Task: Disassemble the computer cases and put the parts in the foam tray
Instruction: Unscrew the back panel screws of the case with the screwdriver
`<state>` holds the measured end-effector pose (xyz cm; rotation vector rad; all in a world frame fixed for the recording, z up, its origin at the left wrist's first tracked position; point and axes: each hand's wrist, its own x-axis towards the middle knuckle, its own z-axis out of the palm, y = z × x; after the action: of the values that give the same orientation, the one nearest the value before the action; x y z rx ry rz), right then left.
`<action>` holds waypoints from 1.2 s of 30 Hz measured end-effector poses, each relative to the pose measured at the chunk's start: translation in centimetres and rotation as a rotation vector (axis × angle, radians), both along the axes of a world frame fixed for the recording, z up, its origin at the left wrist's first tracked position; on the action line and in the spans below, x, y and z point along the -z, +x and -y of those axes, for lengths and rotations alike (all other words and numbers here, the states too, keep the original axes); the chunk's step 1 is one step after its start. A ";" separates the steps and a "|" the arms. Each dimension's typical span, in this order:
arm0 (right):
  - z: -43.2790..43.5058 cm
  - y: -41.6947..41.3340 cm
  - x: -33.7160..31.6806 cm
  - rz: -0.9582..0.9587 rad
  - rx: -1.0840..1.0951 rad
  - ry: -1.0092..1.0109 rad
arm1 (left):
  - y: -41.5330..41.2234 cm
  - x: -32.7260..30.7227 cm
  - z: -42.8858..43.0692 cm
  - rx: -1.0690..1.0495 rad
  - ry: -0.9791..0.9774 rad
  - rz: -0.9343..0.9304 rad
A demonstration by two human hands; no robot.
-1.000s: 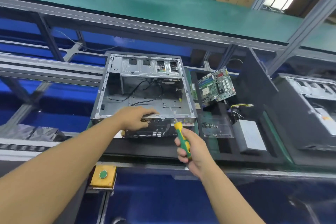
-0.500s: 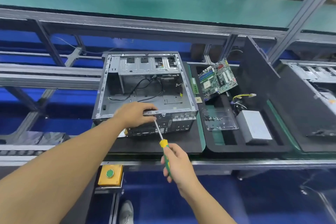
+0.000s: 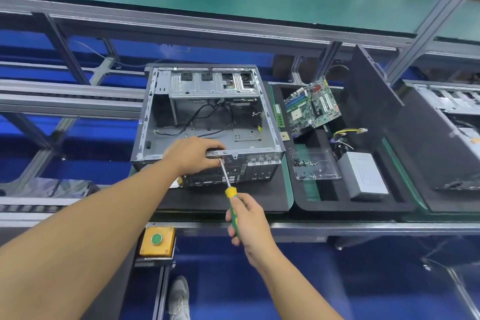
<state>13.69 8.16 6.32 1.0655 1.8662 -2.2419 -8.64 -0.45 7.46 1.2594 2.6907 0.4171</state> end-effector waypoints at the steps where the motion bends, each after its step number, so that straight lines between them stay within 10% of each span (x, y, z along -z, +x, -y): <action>1: 0.0 0.0 0.1 0.003 0.007 -0.022 | 0.0 0.0 0.0 0.004 0.002 -0.005; 9: -0.2 0.1 -0.1 0.017 0.050 -0.194 | 0.0 0.1 -0.1 -0.014 -0.004 0.002; 18: -0.1 -0.3 -0.5 -0.075 0.088 -0.977 | 0.1 0.0 -0.1 -0.006 -0.001 -0.010; 36: -0.3 -0.8 0.9 -0.032 0.020 -0.612 | 0.0 0.0 -0.1 0.006 -0.037 -0.020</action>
<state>12.86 8.49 5.42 0.9324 1.0384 -2.5803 -8.68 -0.37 7.42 1.2679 2.6977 0.3542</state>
